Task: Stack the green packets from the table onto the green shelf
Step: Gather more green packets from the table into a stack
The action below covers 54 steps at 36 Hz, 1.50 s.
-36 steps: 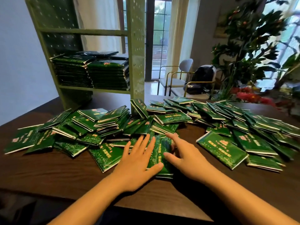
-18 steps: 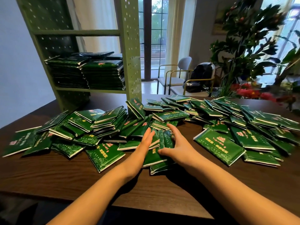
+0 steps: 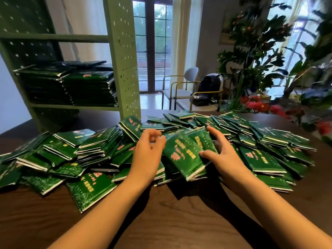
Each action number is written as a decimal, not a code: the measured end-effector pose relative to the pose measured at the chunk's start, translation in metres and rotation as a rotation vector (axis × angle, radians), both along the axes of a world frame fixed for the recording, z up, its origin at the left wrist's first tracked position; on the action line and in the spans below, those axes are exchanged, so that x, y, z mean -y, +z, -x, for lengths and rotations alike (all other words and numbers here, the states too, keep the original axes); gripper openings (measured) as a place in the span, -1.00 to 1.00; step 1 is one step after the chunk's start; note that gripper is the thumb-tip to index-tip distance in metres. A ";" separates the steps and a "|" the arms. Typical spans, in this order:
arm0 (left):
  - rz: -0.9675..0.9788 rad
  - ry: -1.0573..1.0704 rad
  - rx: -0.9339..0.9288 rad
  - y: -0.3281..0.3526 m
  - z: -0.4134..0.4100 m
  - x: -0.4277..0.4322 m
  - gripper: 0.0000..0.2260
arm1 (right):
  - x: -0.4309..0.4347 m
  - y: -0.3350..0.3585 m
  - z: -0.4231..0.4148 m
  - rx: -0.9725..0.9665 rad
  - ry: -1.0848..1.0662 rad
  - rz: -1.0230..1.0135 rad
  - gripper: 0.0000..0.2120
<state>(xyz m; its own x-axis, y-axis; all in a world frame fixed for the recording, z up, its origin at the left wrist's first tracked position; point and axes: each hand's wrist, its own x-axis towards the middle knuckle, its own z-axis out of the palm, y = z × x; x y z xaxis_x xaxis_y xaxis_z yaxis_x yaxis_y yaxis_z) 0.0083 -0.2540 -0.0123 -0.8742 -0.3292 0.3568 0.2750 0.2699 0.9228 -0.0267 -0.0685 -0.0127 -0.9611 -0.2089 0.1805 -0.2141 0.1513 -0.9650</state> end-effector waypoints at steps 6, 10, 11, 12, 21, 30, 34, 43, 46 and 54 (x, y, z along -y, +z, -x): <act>-0.123 -0.039 0.101 0.001 0.022 -0.010 -0.63 | 0.018 0.005 0.015 -0.114 -0.086 0.239 -0.33; -0.359 -0.123 0.138 0.004 0.036 -0.016 -0.86 | 0.032 0.003 0.024 -0.159 -0.019 0.227 -0.26; -0.382 -0.096 0.120 0.004 0.040 -0.017 -0.90 | 0.035 0.002 0.025 -0.160 -0.018 0.233 -0.26; -0.390 -0.052 0.103 0.004 0.043 -0.016 -0.91 | 0.037 -0.001 0.026 -0.163 -0.025 0.251 -0.30; -0.490 -0.003 0.152 -0.008 0.046 -0.006 -0.86 | 0.015 -0.015 0.043 -0.090 -0.186 0.340 -0.38; -0.405 -0.038 0.169 -0.008 0.034 -0.001 -0.90 | 0.013 -0.010 0.032 -0.044 -0.164 0.444 -0.26; -0.319 -0.034 0.149 -0.006 0.028 -0.001 -0.89 | 0.007 -0.003 0.028 0.075 -0.114 0.648 -0.58; -0.295 -0.156 0.244 -0.014 0.027 -0.006 -0.73 | 0.019 -0.004 0.017 0.123 -0.023 0.484 -0.55; -0.432 -0.244 0.295 -0.026 0.034 -0.007 -0.21 | 0.028 -0.011 0.013 -0.042 -0.027 0.302 -0.49; -0.198 -0.299 0.209 -0.021 0.025 -0.013 -0.82 | 0.036 -0.024 0.007 -0.276 -0.015 -0.011 -0.35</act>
<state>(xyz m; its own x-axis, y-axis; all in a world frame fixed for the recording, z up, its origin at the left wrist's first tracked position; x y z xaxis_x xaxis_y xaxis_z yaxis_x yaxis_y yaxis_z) -0.0164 -0.2406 -0.0329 -0.9887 -0.0942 0.1169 0.1158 0.0177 0.9931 -0.0342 -0.1045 -0.0370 -0.8792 -0.1983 0.4333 -0.4659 0.1668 -0.8690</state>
